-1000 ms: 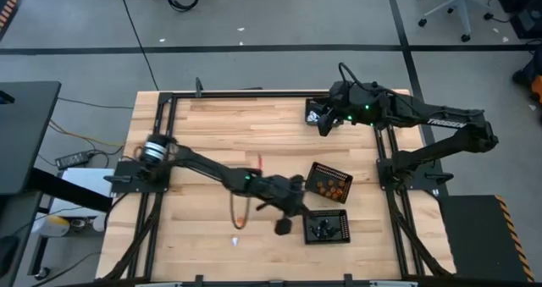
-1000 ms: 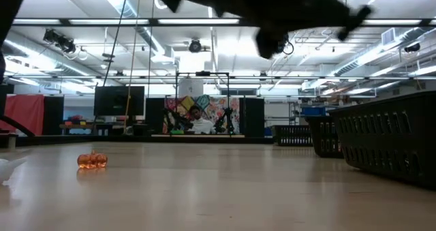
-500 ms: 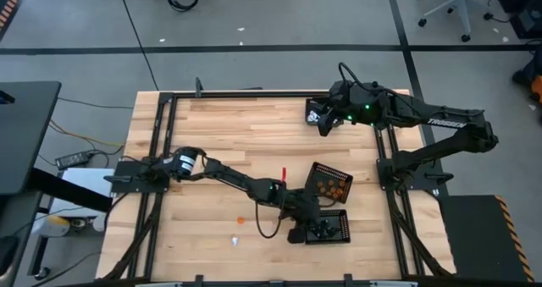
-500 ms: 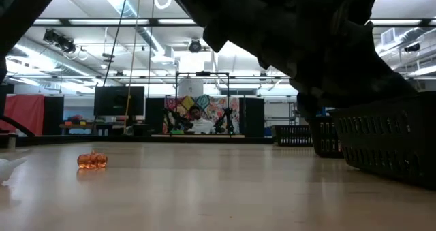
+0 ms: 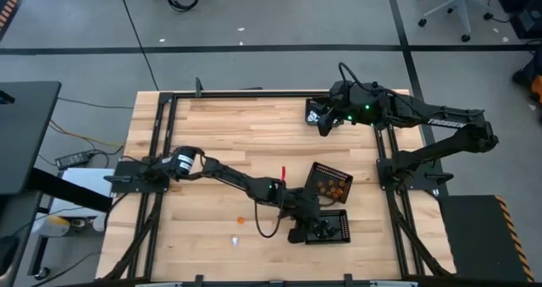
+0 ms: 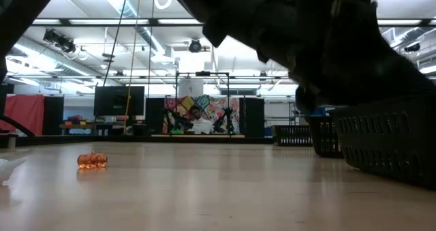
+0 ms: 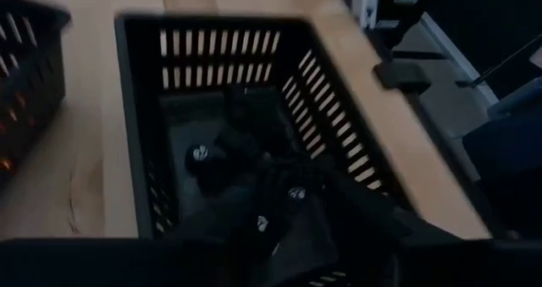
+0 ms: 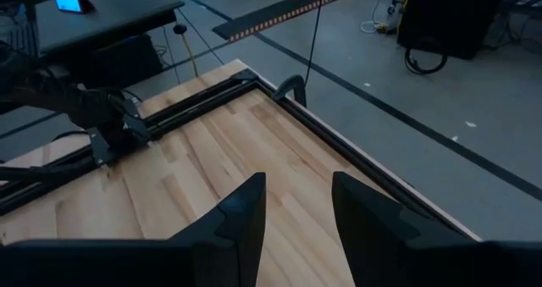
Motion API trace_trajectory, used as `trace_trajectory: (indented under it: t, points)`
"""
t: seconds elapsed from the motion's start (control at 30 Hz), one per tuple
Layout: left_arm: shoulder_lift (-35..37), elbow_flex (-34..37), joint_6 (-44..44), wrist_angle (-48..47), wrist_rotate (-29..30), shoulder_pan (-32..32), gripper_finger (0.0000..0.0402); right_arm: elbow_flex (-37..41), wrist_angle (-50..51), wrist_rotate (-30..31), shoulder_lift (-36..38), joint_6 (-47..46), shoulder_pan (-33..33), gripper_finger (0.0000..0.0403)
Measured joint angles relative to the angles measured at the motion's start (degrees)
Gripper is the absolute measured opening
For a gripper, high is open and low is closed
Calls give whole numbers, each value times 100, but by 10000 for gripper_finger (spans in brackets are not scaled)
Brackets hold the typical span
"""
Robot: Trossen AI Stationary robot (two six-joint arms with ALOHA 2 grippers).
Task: Sort Halloween decoration
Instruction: Put the orange pumpkin toy into the center black bin
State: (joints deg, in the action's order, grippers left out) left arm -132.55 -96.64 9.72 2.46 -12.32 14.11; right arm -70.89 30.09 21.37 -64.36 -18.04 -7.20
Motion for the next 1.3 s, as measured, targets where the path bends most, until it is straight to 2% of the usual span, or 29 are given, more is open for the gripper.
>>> trace_trajectory:
  t: [0.13, 0.33, 0.4, 0.6, 0.97, 1.13, 1.3]
  points:
    - [342, 0, -56, -229, 29, -1, 166, 0, 3, 0, 0, -18, 0, 142]
    - [956, 3, -786, -1340, 704, 66, 168, 0, 30, 2, 104, -138, 0, 142]
    - [1155, 194, -954, -1483, 873, 109, 166, 0, -53, 2, 172, -136, 0, 142]
    - [1993, 1359, -859, -1062, 1134, 147, 148, 0, -453, 34, 365, -41, -7, 142]
    - [4201, 3578, -293, -737, 2068, 405, 143, 63, -414, 162, 229, -159, -7, 142]
    - [5084, 4661, 527, -665, 2158, 615, 143, 147, -498, -383, -79, -390, 43, 142]
    - [5920, 5488, 1285, -730, 2475, 880, 143, 168, -623, -806, -867, -452, 426, 142]
